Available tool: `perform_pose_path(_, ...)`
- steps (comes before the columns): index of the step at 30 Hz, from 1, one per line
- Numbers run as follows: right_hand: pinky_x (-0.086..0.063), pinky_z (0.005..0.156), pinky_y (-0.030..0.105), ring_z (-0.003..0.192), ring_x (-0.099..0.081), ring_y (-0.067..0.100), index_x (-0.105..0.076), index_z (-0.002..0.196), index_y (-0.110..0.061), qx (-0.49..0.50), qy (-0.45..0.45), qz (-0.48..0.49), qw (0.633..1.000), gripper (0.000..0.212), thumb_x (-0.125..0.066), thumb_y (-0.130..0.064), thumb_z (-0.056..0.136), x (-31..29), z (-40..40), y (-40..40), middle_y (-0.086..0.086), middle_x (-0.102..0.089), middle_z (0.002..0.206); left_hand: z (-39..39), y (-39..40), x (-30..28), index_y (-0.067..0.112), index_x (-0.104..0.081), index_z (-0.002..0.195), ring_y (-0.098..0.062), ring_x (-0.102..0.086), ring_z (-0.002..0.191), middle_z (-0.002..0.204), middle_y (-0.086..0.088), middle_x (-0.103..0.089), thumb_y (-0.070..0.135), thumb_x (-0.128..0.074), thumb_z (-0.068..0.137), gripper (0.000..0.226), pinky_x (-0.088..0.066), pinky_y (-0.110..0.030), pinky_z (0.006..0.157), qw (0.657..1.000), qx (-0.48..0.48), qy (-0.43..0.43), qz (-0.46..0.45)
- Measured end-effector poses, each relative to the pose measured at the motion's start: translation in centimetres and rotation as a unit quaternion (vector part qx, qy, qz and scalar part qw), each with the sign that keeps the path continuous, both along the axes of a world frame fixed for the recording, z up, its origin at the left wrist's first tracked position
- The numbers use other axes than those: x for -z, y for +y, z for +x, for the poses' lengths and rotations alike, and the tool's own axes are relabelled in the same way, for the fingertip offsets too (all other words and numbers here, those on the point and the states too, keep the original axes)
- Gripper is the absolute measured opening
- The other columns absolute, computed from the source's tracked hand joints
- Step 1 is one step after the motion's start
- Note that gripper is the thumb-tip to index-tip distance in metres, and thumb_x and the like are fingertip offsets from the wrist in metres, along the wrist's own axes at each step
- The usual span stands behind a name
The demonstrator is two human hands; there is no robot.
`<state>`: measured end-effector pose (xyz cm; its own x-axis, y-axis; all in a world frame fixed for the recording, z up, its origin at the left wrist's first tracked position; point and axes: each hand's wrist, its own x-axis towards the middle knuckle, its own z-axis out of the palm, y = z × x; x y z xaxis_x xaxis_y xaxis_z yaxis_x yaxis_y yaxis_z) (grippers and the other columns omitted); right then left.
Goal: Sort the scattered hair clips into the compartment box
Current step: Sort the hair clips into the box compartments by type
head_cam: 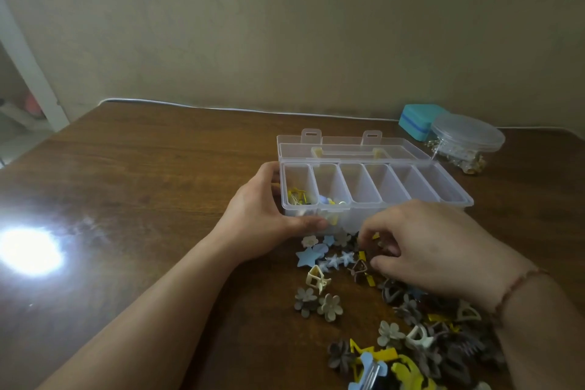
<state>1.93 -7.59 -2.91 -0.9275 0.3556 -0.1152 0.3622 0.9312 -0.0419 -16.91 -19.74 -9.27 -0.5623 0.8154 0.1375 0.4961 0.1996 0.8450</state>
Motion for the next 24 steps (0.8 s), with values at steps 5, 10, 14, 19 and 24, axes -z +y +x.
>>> perform_pose_path(5, -0.034, 0.057, 0.02, 0.068, -0.04, -0.003, -0.056, 0.11, -0.047, -0.007, -0.033, -0.019, 0.999, 0.026, -0.063, -0.044, 0.086, 0.5, -0.5, -0.1, -0.017, -0.047, 0.075, 0.0, 0.0, 0.0, 0.038, -0.038, 0.136, 0.011, -0.054, 0.101, 0.109, 0.027, -0.055, 0.053, -0.088, 0.055, 0.096, -0.045, -0.007, 0.072, 1.0, 0.002, -0.001, 0.001)
perform_pose_path(10, -0.039, 0.06, 0.02, 0.07, -0.045, -0.002, -0.061, 0.099, -0.045, -0.016, -0.044, -0.028, 0.999, 0.012, -0.061, -0.045, 0.087, 0.3, -0.3, 0.0, -0.018, -0.05, 0.078, 0.0, 0.0, 0.0, 0.04, -0.038, 0.134, 0.013, -0.053, 0.099, 0.106, 0.03, -0.054, 0.053, -0.088, 0.055, 0.094, -0.045, -0.007, 0.07, 1.0, 0.001, 0.001, 0.002)
perform_pose_path(14, -0.047, 0.063, 0.02, 0.074, -0.054, 0.0, -0.059, 0.107, -0.049, -0.019, -0.03, -0.069, 0.997, 0.022, -0.064, -0.043, 0.086, -0.2, -0.1, -0.1, -0.014, -0.059, 0.08, 0.0, 0.0, 0.1, 0.039, -0.037, 0.135, 0.013, -0.053, 0.1, 0.108, 0.029, -0.054, 0.053, -0.088, 0.056, 0.095, -0.045, -0.008, 0.073, 1.0, 0.003, 0.001, 0.001)
perform_pose_path(19, -0.05, 0.074, 0.022, 0.081, -0.055, -0.003, -0.06, 0.104, -0.046, -0.009, -0.021, -0.061, 0.998, 0.022, -0.063, -0.053, 0.083, -0.1, -0.2, -0.9, -0.019, -0.062, 0.087, -0.1, 0.0, 0.1, 0.039, -0.038, 0.135, 0.009, -0.055, 0.104, 0.111, 0.026, -0.056, 0.055, -0.088, 0.055, 0.096, -0.047, -0.011, 0.076, 1.0, 0.003, 0.001, 0.002)
perform_pose_path(24, -0.048, 0.083, 0.026, 0.09, -0.055, -0.001, -0.062, 0.1, -0.044, -0.01, -0.005, -0.034, 0.999, 0.02, -0.063, -0.054, 0.083, 0.5, -0.7, -1.6, -0.021, -0.062, 0.092, -0.1, 0.0, 0.1, 0.04, -0.039, 0.134, 0.008, -0.056, 0.106, 0.117, 0.024, -0.058, 0.054, -0.088, 0.056, 0.094, -0.049, -0.011, 0.078, 1.0, 0.004, -0.001, 0.005)
